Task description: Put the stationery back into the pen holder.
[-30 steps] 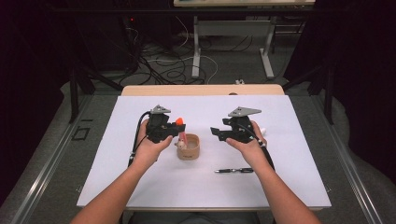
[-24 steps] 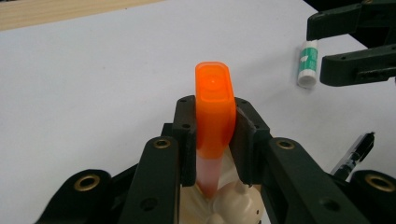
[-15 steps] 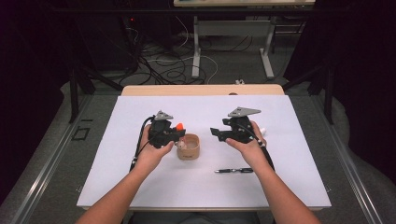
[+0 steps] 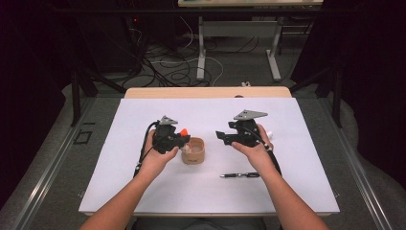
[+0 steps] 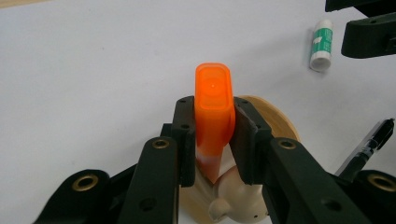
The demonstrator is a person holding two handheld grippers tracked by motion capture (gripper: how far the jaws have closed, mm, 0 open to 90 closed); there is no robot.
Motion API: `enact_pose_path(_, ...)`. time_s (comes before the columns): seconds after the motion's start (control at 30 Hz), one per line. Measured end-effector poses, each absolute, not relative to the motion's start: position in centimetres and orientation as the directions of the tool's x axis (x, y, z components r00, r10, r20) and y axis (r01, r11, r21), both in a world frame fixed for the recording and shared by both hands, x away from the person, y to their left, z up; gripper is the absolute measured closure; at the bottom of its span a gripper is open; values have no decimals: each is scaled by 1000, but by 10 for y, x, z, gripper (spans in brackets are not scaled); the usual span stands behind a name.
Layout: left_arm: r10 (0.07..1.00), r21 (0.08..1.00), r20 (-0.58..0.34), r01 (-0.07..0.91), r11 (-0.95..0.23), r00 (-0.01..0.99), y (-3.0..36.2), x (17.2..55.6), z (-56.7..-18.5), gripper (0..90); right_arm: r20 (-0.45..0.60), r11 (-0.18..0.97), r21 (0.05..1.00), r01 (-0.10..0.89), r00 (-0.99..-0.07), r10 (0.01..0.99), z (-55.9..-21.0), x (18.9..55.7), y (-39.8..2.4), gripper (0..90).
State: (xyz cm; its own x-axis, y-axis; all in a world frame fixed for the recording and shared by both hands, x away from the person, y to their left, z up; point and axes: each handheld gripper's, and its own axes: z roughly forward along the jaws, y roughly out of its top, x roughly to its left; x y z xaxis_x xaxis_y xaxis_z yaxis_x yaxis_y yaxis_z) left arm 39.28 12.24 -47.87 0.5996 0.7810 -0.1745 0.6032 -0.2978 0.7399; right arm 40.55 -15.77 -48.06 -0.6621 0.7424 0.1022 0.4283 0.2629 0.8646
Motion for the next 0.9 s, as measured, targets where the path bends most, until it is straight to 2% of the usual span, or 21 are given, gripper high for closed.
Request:
enact_pose_path(0.27, 775, 757, -191, 593, -274, 602, 123, 391, -474, 677, 115, 255, 859, 444, -653, 748, -480, 405, -158, 333)
enact_pose_path(0.37, 772, 763, -217, 597, -249, 598, 122, 390, -473, 644, 119, 250, 861, 443, -652, 749, -480, 405, -158, 333)
enact_pose_path(0.7, 772, 782, -203, 574, -242, 603, 125, 386, -463, 519, 107, 255, 856, 450, -638, 763, -478, 407, -166, 333)
enact_pose_path(0.9, 775, 801, -227, 565, -195, 590, 130, 381, -456, 464, 116, 241, 854, 461, -621, 775, -476, 409, -173, 330)
